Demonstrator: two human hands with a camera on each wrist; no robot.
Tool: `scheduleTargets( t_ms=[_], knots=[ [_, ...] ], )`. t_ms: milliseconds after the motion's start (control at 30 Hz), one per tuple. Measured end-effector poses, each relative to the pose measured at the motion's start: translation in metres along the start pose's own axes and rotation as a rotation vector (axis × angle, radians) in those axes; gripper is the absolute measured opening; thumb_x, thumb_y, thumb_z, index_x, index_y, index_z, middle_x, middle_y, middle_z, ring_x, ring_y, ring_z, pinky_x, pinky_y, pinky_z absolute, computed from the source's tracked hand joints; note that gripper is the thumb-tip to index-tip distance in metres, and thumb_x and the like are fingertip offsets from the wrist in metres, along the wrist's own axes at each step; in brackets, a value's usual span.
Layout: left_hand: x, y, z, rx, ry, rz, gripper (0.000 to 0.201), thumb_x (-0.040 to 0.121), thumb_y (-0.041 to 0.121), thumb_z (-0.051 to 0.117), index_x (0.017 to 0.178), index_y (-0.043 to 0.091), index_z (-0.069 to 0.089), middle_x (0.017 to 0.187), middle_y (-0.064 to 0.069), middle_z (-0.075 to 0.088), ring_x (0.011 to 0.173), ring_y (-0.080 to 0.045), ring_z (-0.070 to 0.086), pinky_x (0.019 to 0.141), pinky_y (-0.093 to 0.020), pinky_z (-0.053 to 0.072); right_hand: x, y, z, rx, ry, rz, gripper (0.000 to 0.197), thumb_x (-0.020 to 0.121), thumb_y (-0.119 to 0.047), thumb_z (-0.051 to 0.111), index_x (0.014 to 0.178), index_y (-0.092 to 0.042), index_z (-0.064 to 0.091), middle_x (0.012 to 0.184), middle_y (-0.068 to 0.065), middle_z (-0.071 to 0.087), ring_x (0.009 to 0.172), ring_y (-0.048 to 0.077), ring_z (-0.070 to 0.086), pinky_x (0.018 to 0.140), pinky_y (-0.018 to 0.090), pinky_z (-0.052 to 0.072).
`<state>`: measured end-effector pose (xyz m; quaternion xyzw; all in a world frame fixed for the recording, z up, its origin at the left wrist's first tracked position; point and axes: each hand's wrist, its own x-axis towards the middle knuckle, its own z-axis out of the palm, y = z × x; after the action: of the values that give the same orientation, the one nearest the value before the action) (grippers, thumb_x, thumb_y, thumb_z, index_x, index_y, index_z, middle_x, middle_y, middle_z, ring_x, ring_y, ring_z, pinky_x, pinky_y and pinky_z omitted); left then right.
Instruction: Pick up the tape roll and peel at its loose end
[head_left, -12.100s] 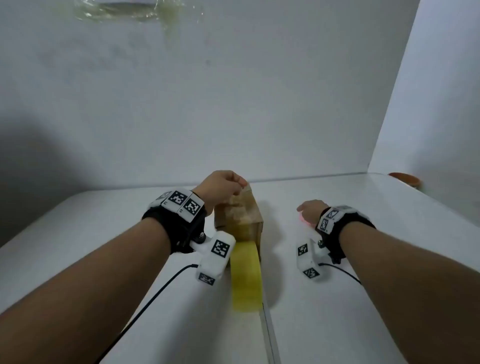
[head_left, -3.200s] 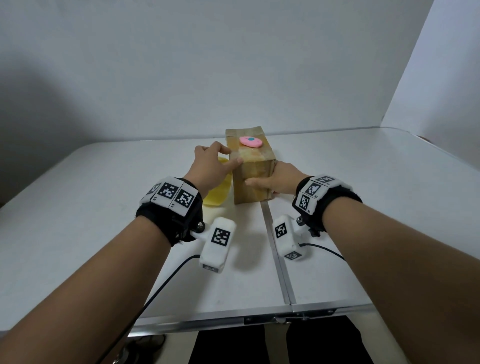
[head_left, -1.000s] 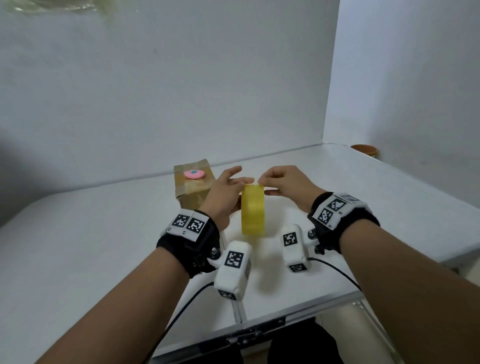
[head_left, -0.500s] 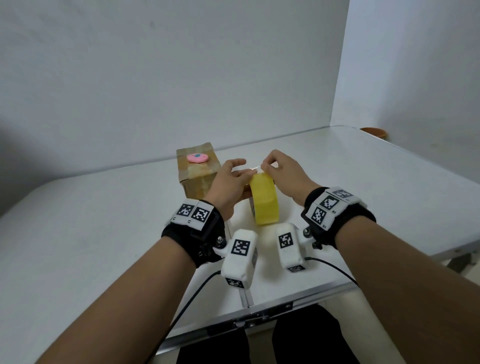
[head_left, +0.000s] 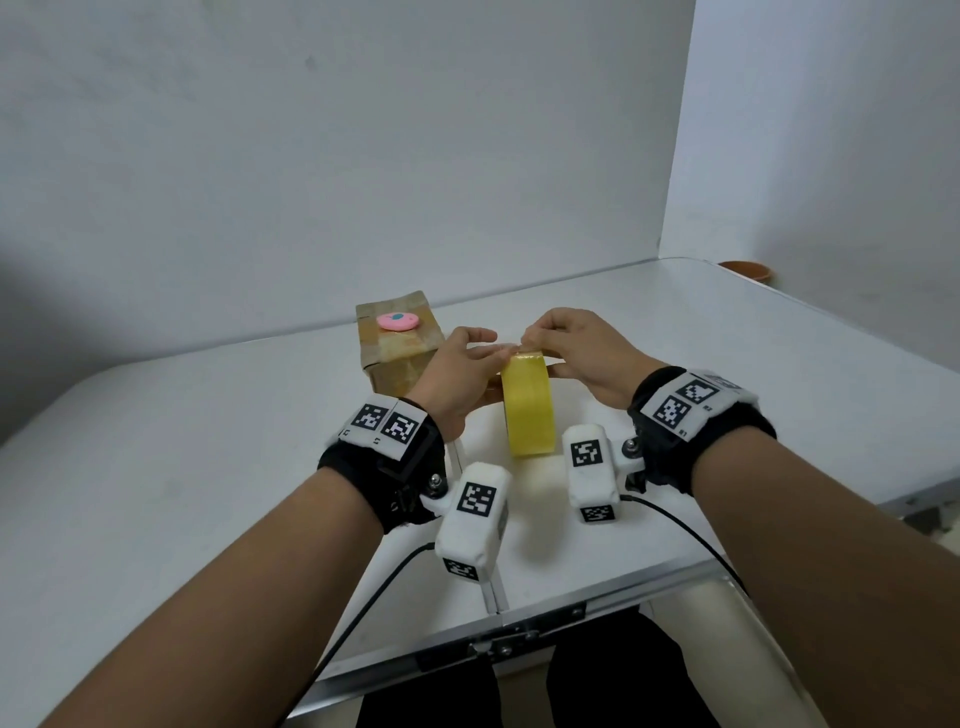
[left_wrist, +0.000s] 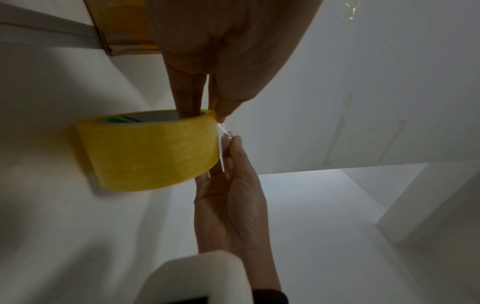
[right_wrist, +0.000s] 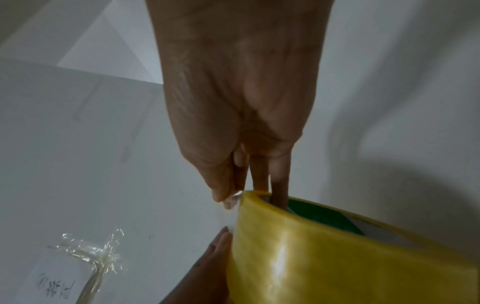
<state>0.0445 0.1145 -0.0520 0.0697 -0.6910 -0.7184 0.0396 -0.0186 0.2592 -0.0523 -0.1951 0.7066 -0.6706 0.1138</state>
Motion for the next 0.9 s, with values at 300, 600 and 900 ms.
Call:
scheduleTargets(
  t_ms=[300,600,900],
  knots=[
    [0.005,0.014,-0.006,0.404,0.000,0.085,0.038,0.091,0.013,0.062,0.127,0.015,0.050,0.113,-0.002,0.071,0.088,-0.009,0.061,0.065,-0.019,0.045,-0.002,0.008,0.002,-0.040,0.078,0.007,0.014,0.095,-0.017,0.055,0.090,-0.006,0.062,0.103,0.017,0.068,0.100,0.021,0.065,0.076,0.026,0.056],
    [0.013,0.008,-0.006,0.341,0.027,0.129,0.034,0.087,0.004,0.064,0.117,0.015,0.056,0.093,-0.002,0.063,0.087,-0.015,0.059,0.077,-0.021,0.045,-0.005,0.009,-0.001,-0.015,0.034,0.025,0.035,0.087,-0.039,0.066,0.095,-0.004,0.061,0.101,0.010,0.063,0.097,0.018,0.065,0.090,0.033,0.057],
    [0.016,0.006,-0.006,0.426,0.084,0.225,0.032,0.086,0.007,0.065,0.118,0.013,0.060,0.105,0.000,0.065,0.084,-0.010,0.061,0.068,-0.017,0.044,-0.004,0.015,0.001,-0.045,0.138,-0.046,0.010,0.085,-0.012,0.068,0.079,-0.017,0.062,0.094,0.013,0.060,0.089,0.021,0.062,0.084,0.042,0.060]
  ],
)
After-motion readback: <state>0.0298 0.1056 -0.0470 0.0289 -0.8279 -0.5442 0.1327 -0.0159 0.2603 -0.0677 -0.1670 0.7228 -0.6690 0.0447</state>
